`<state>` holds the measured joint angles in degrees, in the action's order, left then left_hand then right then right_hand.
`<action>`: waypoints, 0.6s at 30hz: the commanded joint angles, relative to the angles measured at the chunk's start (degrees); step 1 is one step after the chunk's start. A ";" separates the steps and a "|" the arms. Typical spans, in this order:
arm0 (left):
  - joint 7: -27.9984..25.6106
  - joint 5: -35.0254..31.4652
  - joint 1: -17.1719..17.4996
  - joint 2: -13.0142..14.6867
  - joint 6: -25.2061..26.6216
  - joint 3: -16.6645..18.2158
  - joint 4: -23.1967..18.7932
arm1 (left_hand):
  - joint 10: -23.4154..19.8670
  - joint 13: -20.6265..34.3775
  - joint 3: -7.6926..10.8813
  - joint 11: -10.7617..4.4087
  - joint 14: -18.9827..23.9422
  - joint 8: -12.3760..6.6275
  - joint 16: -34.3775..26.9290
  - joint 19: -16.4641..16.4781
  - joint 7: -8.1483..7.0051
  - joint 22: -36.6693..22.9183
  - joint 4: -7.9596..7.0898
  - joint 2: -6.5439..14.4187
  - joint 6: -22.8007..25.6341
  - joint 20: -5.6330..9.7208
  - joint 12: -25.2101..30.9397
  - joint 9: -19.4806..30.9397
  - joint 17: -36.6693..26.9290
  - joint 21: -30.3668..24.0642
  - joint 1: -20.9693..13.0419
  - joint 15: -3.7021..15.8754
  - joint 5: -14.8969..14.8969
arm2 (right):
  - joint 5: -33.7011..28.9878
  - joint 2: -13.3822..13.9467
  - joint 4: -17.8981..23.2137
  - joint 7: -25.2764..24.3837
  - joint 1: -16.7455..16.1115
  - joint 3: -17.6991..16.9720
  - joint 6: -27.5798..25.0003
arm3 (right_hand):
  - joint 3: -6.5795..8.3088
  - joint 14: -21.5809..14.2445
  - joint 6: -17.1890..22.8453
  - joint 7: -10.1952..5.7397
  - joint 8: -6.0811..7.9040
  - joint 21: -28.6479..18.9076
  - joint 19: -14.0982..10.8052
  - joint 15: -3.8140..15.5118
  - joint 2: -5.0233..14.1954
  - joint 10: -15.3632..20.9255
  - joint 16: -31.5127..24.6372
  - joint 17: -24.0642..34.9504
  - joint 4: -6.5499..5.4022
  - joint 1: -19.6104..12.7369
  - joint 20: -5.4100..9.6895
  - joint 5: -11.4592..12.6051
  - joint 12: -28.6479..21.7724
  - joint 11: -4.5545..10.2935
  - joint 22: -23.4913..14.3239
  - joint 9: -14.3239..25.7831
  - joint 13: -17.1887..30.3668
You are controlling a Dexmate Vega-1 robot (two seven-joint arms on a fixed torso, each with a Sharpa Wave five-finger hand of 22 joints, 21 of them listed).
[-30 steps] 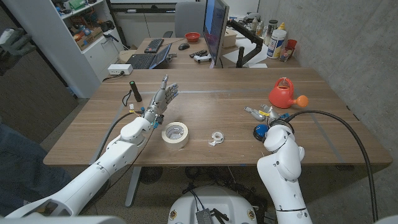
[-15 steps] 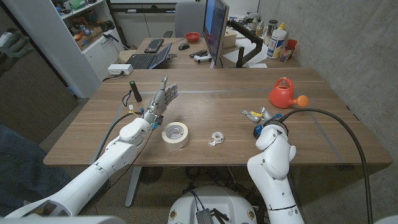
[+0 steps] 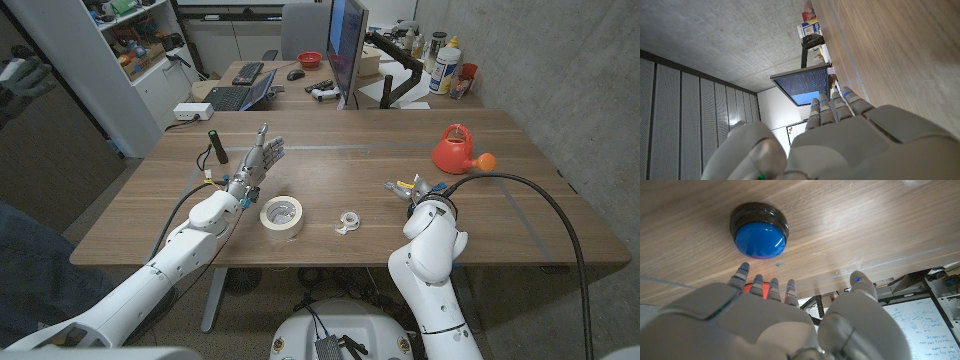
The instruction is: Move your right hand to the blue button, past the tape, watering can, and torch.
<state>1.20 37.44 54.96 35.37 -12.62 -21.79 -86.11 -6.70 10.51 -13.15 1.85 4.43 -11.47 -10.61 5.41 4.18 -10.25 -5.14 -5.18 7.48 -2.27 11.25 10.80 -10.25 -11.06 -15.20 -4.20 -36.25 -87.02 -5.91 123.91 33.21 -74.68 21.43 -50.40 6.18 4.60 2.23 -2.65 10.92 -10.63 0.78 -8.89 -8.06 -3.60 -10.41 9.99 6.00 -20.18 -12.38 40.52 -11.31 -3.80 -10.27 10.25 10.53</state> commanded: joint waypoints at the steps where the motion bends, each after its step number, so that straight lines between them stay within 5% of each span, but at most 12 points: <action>1: 0.34 0.32 0.32 0.27 -0.35 0.25 0.23 | -0.21 0.25 -0.50 -0.28 0.11 -0.12 -0.28 -0.09 -0.15 -0.28 0.05 0.00 0.04 -0.39 0.23 0.09 -0.25 -0.35 -0.71 -0.54 -0.36 | -3.95 0.39 -1.44 3.52 1.01 1.17 -3.09 | -0.16 0.24 -0.33 -0.23 -0.06 -0.51 0.17 -0.49 0.09 -0.34 -0.19 0.33 0.15 -0.55 -0.04 0.63 -0.08 -0.02 -0.19 0.31 0.24; 18: 3.44 0.86 -0.96 1.04 -2.34 1.10 2.82 | -0.17 0.26 -0.68 -0.36 -0.03 -0.11 -0.25 -0.23 -0.07 -0.29 0.01 0.13 0.07 -0.58 0.22 0.09 -0.26 -0.34 -0.77 -0.59 -0.41 | -7.99 0.13 -4.74 4.13 3.90 2.53 -5.13 | -0.40 0.43 -0.65 -0.29 -0.10 -0.54 0.15 -0.53 0.16 -0.56 -0.14 0.34 0.28 -0.88 -0.06 0.97 -0.12 -0.20 -0.20 0.32 0.26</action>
<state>2.34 37.96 55.47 36.15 -13.79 -20.98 -85.80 -6.71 10.51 -13.46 1.85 4.43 -11.47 -10.61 5.17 4.19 -10.25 -5.12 -5.18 7.47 -2.50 11.25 10.80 -10.25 -11.06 -15.20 -4.20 -36.24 -91.75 -5.35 121.57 36.72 -72.73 22.87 -53.71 5.97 4.92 2.03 -2.86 10.92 -10.63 0.78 -9.21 -7.75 -3.60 -10.41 9.99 6.21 -20.49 -12.38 40.94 -11.31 -3.79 -10.26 10.25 10.53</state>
